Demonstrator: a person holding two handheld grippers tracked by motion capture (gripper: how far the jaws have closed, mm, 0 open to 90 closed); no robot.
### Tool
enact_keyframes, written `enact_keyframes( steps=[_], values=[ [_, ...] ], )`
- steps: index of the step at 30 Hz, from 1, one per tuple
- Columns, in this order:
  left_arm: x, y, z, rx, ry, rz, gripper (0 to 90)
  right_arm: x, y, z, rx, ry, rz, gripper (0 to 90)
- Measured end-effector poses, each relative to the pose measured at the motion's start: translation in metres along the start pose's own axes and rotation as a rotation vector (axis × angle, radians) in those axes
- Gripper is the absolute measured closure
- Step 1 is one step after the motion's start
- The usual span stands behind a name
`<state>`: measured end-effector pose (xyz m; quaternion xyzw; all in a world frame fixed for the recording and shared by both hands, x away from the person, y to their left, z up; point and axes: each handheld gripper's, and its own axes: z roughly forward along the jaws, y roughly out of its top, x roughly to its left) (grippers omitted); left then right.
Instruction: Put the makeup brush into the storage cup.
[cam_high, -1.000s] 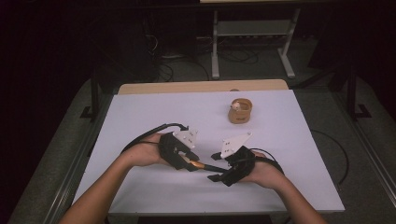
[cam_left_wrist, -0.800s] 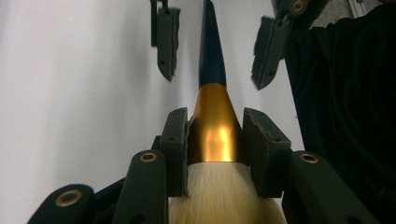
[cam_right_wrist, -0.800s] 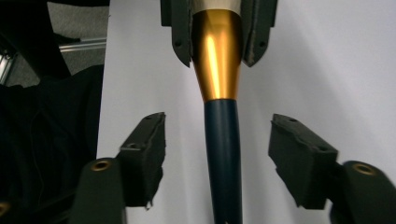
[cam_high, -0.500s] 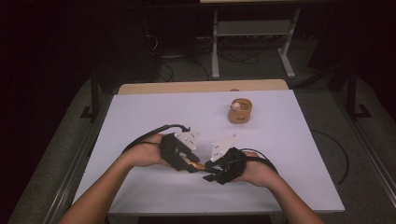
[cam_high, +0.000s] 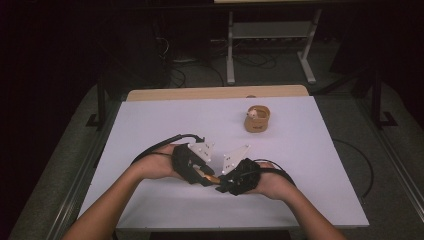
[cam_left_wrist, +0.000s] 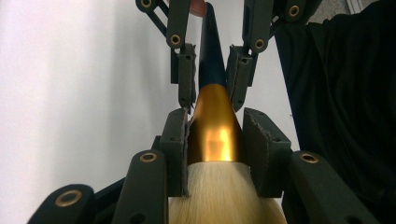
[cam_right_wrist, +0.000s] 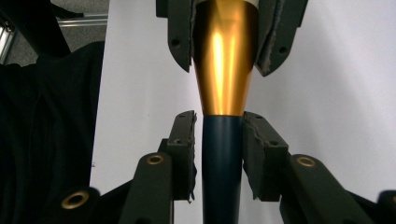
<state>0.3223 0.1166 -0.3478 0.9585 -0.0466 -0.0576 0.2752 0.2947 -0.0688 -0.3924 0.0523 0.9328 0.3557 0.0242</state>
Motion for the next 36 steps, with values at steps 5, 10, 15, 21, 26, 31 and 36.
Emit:
enact_keyframes(
  steps=[5, 10, 15, 21, 26, 31, 36],
  values=[
    [0.0002, 0.0004, 0.0013, 0.007, 0.000, 0.004, 62.6, -0.0001, -0.0001, 0.0011, 0.004, -0.005, -0.007, 70.3],
    [0.0001, 0.0006, 0.0011, 0.005, 0.005, 0.006, 62.6, -0.0002, 0.0000, 0.0011, 0.001, -0.005, -0.013, 72.1],
    [0.0007, 0.0004, 0.0017, 0.008, 0.005, 0.005, 62.4, 0.0001, -0.0002, 0.0011, 0.005, -0.011, -0.017, 72.7],
    [0.0016, -0.0006, 0.0037, 0.002, 0.005, -0.004, 62.2, -0.0006, -0.0010, 0.0015, 0.012, -0.014, -0.013, 73.2],
    [0.0022, -0.0022, 0.0030, -0.002, 0.015, -0.001, 60.8, -0.0013, -0.0014, 0.0007, -0.002, -0.025, -0.014, 73.4],
    [0.0017, -0.0031, 0.0063, 0.004, 0.029, 0.003, 44.7, -0.0028, -0.0035, 0.0017, -0.008, -0.015, -0.009, 73.4],
    [0.0040, -0.0059, 0.0054, -0.038, 0.046, -0.026, 31.6, -0.0035, -0.0054, 0.0019, -0.008, -0.014, -0.005, 73.4]
  ],
)
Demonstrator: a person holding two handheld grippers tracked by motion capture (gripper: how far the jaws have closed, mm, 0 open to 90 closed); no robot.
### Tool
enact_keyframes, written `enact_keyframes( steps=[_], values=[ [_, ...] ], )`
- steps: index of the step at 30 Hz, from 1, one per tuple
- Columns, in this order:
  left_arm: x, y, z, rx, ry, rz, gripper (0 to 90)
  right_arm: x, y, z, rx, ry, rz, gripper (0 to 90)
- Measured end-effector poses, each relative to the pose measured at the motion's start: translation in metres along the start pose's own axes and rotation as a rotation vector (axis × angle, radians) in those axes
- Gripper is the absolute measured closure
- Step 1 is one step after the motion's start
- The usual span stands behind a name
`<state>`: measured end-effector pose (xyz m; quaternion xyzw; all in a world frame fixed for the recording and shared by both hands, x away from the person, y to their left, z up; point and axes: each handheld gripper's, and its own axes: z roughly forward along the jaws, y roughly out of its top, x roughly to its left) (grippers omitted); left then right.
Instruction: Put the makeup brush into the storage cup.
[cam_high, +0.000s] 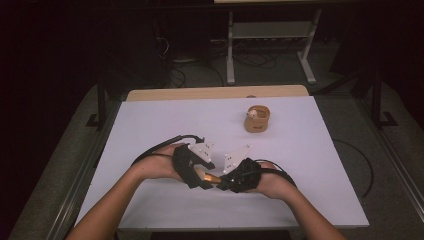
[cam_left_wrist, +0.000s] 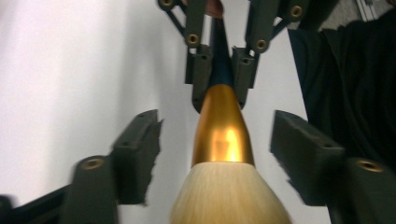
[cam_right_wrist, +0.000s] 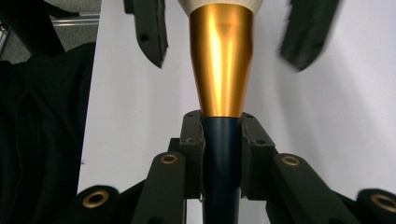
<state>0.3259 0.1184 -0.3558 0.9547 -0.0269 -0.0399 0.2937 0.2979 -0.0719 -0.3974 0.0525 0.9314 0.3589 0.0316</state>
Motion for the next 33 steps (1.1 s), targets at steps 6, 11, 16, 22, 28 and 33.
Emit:
enact_keyframes(
  steps=[6, 11, 16, 22, 28, 33],
  values=[
    [0.002, -0.005, -0.007, -0.089, 0.045, -0.050, 16.8, -0.001, -0.003, -0.002, -0.003, -0.003, 0.011, 73.3],
    [0.003, -0.010, -0.013, -0.175, 0.119, -0.082, 10.3, -0.001, -0.005, -0.005, -0.007, -0.013, 0.013, 73.3],
    [0.000, -0.019, -0.020, -0.254, 0.171, -0.125, 10.2, -0.003, -0.007, -0.010, -0.028, -0.028, 0.025, 73.3],
    [-0.007, -0.031, -0.027, -0.358, 0.234, -0.164, 10.2, -0.005, -0.010, -0.015, -0.050, -0.048, 0.038, 73.3],
    [-0.010, -0.044, -0.032, -0.449, 0.318, -0.207, 10.2, -0.007, -0.013, -0.022, -0.072, -0.076, 0.071, 73.2],
    [-0.011, -0.053, -0.036, -0.495, 0.333, -0.251, 10.2, -0.008, -0.017, -0.029, -0.103, -0.094, 0.107, 73.2]
  ],
)
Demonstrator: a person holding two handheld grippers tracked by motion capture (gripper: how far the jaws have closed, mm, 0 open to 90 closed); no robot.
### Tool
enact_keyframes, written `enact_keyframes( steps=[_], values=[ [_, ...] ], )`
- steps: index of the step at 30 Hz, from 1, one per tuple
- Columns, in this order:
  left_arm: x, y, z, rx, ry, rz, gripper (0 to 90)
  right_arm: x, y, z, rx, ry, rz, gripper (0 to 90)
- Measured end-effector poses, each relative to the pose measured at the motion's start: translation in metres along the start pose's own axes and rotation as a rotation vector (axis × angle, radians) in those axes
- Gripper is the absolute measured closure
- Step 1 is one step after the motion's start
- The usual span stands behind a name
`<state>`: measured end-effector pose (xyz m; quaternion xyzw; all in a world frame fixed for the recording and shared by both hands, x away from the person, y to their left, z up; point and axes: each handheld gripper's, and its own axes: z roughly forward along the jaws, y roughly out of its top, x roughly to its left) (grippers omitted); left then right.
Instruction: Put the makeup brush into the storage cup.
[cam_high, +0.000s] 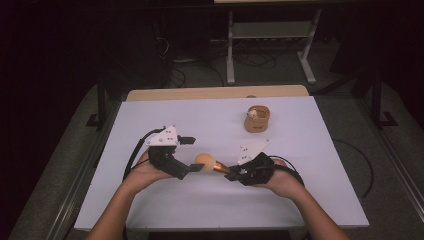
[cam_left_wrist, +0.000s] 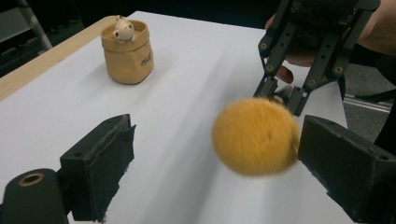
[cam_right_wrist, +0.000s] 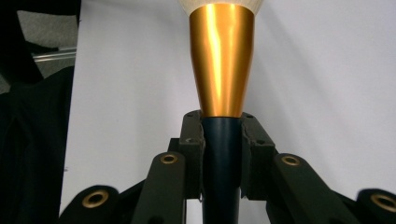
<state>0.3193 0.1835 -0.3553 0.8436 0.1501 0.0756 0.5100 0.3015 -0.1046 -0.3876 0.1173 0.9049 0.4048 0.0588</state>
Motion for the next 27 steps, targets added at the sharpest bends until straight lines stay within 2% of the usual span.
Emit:
enact_keyframes(
  steps=[4, 6, 8, 11, 16, 19, 21, 23, 27],
  values=[
    [-0.001, -0.008, -0.004, -0.017, 0.029, -0.012, 10.1, -0.001, -0.002, -0.002, -0.013, -0.007, 0.019, 73.2],
    [-0.002, -0.010, -0.006, -0.034, 0.036, -0.028, 10.1, -0.001, -0.003, -0.002, -0.013, -0.012, 0.018, 73.2],
    [0.001, -0.017, -0.010, -0.057, 0.060, -0.051, 10.1, -0.002, -0.005, -0.004, -0.021, -0.023, 0.041, 73.2],
    [0.002, -0.020, -0.010, -0.062, 0.067, -0.066, 10.1, -0.003, -0.006, -0.005, -0.033, -0.035, 0.048, 73.2],
    [0.002, -0.023, -0.007, -0.055, 0.057, -0.067, 10.1, -0.005, -0.006, -0.006, -0.059, -0.056, 0.061, 73.2],
    [0.000, -0.026, -0.004, -0.053, 0.052, -0.063, 10.1, -0.006, -0.006, -0.008, -0.090, -0.074, 0.094, 73.2],
    [0.000, -0.026, -0.002, -0.065, 0.053, -0.072, 10.1, -0.007, -0.006, -0.009, -0.103, -0.084, 0.103, 73.2],
    [0.000, -0.026, -0.001, -0.081, 0.055, -0.076, 10.1, -0.006, -0.005, -0.010, -0.129, -0.087, 0.136, 73.2],
    [-0.001, -0.027, 0.001, -0.091, 0.050, -0.081, 10.1, -0.007, -0.006, -0.011, -0.161, -0.106, 0.149, 73.1]
  ],
)
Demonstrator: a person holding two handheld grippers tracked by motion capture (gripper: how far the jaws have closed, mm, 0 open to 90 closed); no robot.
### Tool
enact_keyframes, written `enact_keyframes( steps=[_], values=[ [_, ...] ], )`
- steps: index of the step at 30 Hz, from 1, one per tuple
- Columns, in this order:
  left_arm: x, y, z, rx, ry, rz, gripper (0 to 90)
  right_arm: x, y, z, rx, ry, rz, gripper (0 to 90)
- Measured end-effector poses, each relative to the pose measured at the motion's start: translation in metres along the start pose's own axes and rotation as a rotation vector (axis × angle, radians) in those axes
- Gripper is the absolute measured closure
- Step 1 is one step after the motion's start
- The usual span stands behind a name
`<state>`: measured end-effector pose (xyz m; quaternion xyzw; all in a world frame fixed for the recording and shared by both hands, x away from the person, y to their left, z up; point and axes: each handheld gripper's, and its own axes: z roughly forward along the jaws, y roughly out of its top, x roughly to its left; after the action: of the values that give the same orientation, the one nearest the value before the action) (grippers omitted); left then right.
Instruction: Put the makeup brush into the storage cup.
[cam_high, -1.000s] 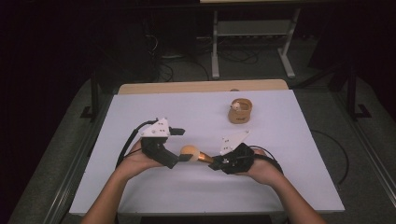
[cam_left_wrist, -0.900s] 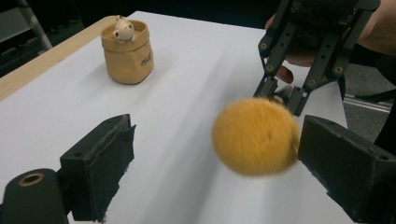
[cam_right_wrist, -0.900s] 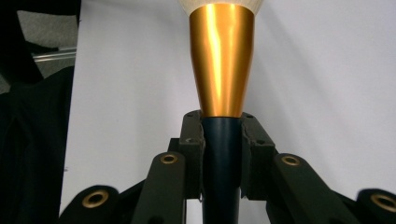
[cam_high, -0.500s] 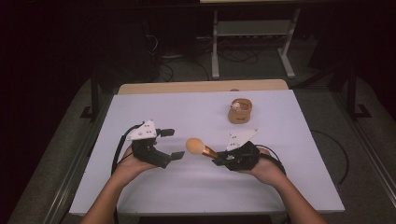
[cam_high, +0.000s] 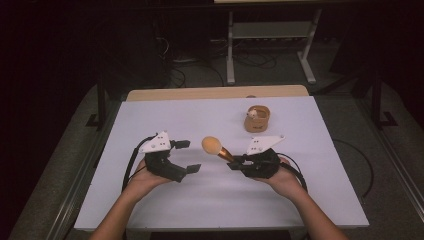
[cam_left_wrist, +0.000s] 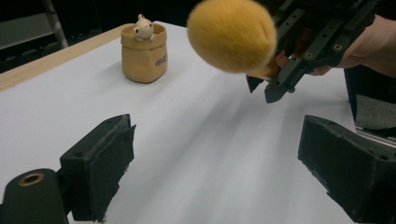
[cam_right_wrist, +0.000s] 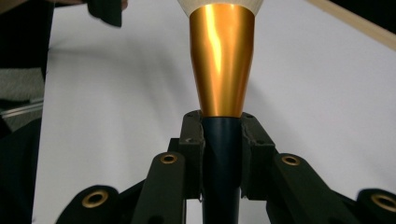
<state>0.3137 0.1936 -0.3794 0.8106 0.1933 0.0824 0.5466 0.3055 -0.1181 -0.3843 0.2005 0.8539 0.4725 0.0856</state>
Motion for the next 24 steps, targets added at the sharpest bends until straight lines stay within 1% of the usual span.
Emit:
enact_keyframes(
  steps=[1, 2, 4, 7, 9, 11, 12, 14, 17, 19, 21, 23, 24],
  values=[
    [0.000, 0.000, 0.000, 0.000, 0.000, 0.000, 10.1, 0.000, 0.000, 0.000, -0.007, -0.002, 0.004, 73.1],
    [-0.003, 0.000, 0.003, -0.014, -0.011, -0.011, 10.1, 0.000, 0.000, 0.000, -0.007, -0.002, 0.004, 73.2],
    [-0.004, -0.001, 0.005, -0.026, -0.020, -0.018, 10.1, 0.000, 0.000, -0.001, -0.030, -0.016, 0.016, 73.1],
    [-0.007, -0.001, 0.008, -0.025, -0.023, -0.022, 10.1, 0.000, 0.001, -0.001, -0.049, -0.018, 0.021, 73.2],
    [-0.008, -0.001, 0.010, -0.035, -0.021, -0.025, 10.2, 0.000, 0.001, 0.000, -0.058, -0.022, 0.027, 73.1],
    [-0.009, -0.001, 0.011, -0.041, -0.020, -0.029, 10.3, 0.000, 0.001, 0.000, -0.062, -0.024, 0.030, 73.1],
    [-0.009, -0.002, 0.012, -0.049, -0.024, -0.036, 10.3, 0.001, 0.001, 0.001, -0.066, -0.027, 0.033, 73.2],
    [-0.010, -0.002, 0.013, -0.050, -0.032, -0.046, 10.4, 0.001, 0.001, 0.002, -0.075, -0.035, 0.035, 73.1],
    [-0.011, -0.002, 0.015, -0.044, -0.036, -0.042, 10.6, 0.002, 0.001, 0.002, -0.081, -0.033, 0.040, 73.2],
    [-0.013, -0.002, 0.017, -0.056, -0.041, -0.048, 11.4, 0.002, 0.002, 0.003, -0.093, -0.041, 0.037, 73.2],
    [-0.014, -0.001, 0.018, -0.064, -0.040, -0.052, 12.7, 0.003, 0.002, 0.005, -0.103, -0.038, 0.047, 73.1],
    [-0.013, -0.001, 0.018, -0.070, -0.046, -0.052, 13.3, 0.003, 0.003, 0.007, -0.104, -0.042, 0.028, 73.1],
    [-0.013, -0.001, 0.017, -0.069, -0.045, -0.059, 13.5, 0.004, 0.003, 0.008, -0.102, -0.038, 0.034, 73.1]
  ],
)
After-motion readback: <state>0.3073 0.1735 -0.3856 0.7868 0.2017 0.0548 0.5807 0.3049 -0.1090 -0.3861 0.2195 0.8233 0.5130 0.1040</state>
